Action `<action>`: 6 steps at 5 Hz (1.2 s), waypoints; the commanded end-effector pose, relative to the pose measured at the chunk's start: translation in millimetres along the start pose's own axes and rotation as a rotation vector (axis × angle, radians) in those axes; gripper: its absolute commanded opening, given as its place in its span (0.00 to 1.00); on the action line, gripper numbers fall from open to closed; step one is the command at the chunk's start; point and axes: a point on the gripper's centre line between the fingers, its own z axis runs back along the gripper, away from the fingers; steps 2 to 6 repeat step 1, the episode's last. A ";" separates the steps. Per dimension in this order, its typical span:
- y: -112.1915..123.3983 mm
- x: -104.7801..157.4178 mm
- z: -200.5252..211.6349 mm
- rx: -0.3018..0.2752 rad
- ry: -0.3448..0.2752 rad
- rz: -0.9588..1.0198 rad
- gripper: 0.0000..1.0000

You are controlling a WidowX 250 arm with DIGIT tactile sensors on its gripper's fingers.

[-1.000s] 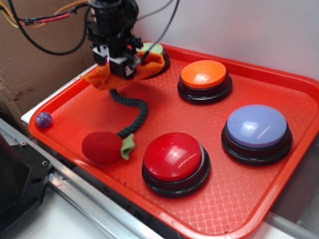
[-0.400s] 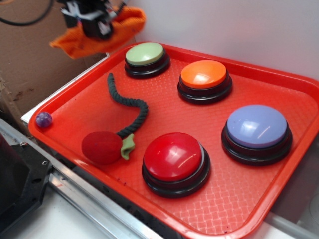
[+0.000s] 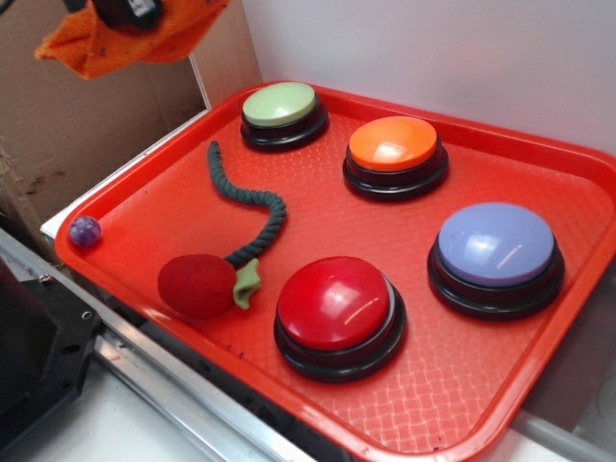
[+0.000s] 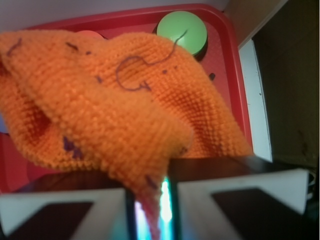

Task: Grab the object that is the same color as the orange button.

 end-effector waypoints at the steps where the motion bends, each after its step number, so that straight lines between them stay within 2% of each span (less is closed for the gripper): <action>1: 2.6 8.9 -6.5 0.007 0.034 0.008 0.00; 6: 2.6 8.9 -6.5 0.007 0.034 0.008 0.00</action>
